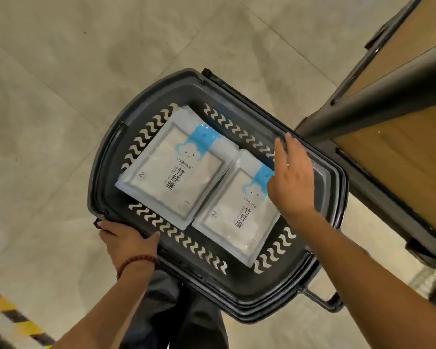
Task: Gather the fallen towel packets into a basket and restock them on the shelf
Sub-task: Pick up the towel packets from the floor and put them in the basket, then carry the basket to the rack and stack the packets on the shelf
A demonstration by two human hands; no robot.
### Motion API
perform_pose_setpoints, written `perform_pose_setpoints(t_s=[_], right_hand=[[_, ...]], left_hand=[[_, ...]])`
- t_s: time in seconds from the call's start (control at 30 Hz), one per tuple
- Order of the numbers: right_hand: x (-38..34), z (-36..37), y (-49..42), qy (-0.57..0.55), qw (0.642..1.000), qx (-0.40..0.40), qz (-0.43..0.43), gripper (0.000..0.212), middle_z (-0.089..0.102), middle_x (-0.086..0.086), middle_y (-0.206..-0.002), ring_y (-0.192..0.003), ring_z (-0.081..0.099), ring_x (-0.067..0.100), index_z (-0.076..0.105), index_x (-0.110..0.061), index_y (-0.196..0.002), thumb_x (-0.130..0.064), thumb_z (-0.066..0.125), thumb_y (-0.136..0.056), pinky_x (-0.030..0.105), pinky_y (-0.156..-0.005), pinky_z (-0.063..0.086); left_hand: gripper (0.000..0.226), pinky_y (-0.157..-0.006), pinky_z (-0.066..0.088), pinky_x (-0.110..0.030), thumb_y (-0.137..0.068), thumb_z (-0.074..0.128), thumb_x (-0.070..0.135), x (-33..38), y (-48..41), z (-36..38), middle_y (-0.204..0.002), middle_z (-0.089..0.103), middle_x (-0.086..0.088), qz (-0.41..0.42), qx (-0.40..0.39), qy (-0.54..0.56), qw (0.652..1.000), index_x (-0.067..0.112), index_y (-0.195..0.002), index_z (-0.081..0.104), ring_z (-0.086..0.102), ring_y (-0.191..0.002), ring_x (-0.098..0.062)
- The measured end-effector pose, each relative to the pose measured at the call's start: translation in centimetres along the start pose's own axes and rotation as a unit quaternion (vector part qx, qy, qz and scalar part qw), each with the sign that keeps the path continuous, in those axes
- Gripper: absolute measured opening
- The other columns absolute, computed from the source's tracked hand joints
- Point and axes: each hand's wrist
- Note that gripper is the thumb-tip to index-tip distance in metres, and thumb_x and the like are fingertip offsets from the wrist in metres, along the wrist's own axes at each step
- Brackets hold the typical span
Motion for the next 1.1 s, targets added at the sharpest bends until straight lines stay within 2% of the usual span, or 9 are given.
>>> perform_pose_setpoints(t_s=[0.07,0.13,0.23,0.37,0.67,0.77,0.9,1.03,1.1], right_hand=[[0.8,0.0,-2.9,0.07,0.996,-0.06,-0.001,0.085,0.009,0.015,-0.156,-0.145,0.007,0.03,0.006,-0.007,-0.149,-0.014,0.06,-0.083,0.044,-0.117,0.011],[1.1,0.1,-4.8,0.101,0.99,-0.1,0.02,0.087,0.01,0.016,-0.155,-0.143,0.012,0.031,-0.001,-0.007,-0.149,-0.021,0.058,-0.087,0.044,-0.118,0.016],[0.3,0.1,-5.8,0.113,0.988,-0.09,0.045,0.085,0.035,0.02,-0.139,-0.121,0.04,0.032,0.009,-0.005,-0.147,-0.02,0.063,-0.084,0.041,-0.103,0.036],[0.5,-0.4,-6.0,0.104,0.985,-0.063,0.121,0.071,0.047,0.021,-0.119,-0.099,0.049,0.03,0.028,-0.004,-0.137,-0.009,0.068,-0.079,0.037,-0.08,0.047],[4.7,-1.2,-3.4,0.058,0.956,-0.121,0.259,0.049,0.047,0.027,-0.122,-0.109,0.05,0.04,0.037,0.005,-0.121,-0.018,0.063,-0.087,0.043,-0.078,0.048],[6.3,-1.2,-2.4,0.027,0.946,-0.141,0.291,0.053,0.049,0.028,-0.12,-0.108,0.052,0.043,0.037,0.007,-0.119,-0.023,0.065,-0.086,0.044,-0.076,0.046],[7.4,-1.3,-0.9,-0.018,0.938,-0.148,0.314,0.052,0.058,0.018,-0.095,-0.084,0.057,0.035,0.042,0.002,-0.108,-0.035,0.068,-0.082,0.034,-0.061,0.038],[7.6,-0.9,0.3,-0.092,0.927,-0.181,0.315,0.048,0.059,0.004,-0.09,-0.079,0.056,0.024,0.052,-0.014,-0.099,-0.052,0.07,-0.075,0.029,-0.059,0.04],[7.3,0.0,1.0,-0.188,0.907,-0.159,0.341,0.046,0.06,0.005,-0.095,-0.083,0.055,0.023,0.052,-0.013,-0.102,-0.043,0.074,-0.075,0.031,-0.066,0.044]], left_hand=[[0.111,-0.097,0.04,-0.049,-0.077,0.075,0.016,0.5,-0.6,0.2,-0.148,0.008,-0.034,-0.008,-0.003,-0.002,1.0,-0.01,-0.143,-0.01,0.038,-0.121,-0.05],[0.107,-0.089,0.043,-0.048,-0.077,0.072,0.015,0.8,-1.0,0.2,-0.146,0.01,-0.034,-0.002,0.005,-0.016,1.0,-0.011,-0.143,-0.008,0.045,-0.11,-0.051],[0.108,-0.084,0.045,-0.046,-0.077,0.072,0.018,0.9,-2.1,-0.3,-0.149,0.007,-0.031,0.027,0.011,-0.028,0.999,-0.007,-0.145,-0.008,0.048,-0.106,-0.05],[0.111,-0.085,0.047,-0.045,-0.078,0.072,0.025,2.8,-5.6,-2.1,-0.154,0.001,-0.022,0.109,0.022,-0.035,0.993,0.001,-0.147,-0.012,0.05,-0.109,-0.046],[0.112,-0.109,0.019,-0.026,-0.076,0.076,0.031,13.5,-12.4,-4.2,-0.159,0.001,-0.007,0.335,-0.024,-0.042,0.941,0.014,-0.15,-0.006,0.02,-0.141,-0.023],[0.11,-0.106,0.03,-0.032,-0.078,0.075,0.029,16.3,-12.4,-3.8,-0.155,0.019,-0.011,0.382,-0.039,-0.033,0.923,0.018,-0.151,-0.006,0.033,-0.135,-0.027],[0.109,-0.092,0.039,-0.029,-0.077,0.076,0.02,15.5,-11.3,-2.0,-0.142,0.04,-0.016,0.283,-0.112,-0.001,0.952,0.016,-0.15,-0.005,0.048,-0.119,-0.03],[0.066,-0.073,0.042,-0.029,-0.074,0.076,0.018,14.0,-12.2,-1.7,-0.107,0.053,-0.009,0.21,-0.093,0.073,0.97,0.007,-0.128,0.039,0.054,-0.094,-0.026],[0.054,-0.067,0.042,-0.027,-0.072,0.077,0.024,13.8,-12.5,-1.6,-0.104,0.055,-0.008,0.173,-0.091,0.072,0.978,0.006,-0.114,0.049,0.052,-0.082,-0.019]])
Point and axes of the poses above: each hand's wrist, its own y-axis away from the middle knuckle, its own z-axis out of the palm, x = y × z
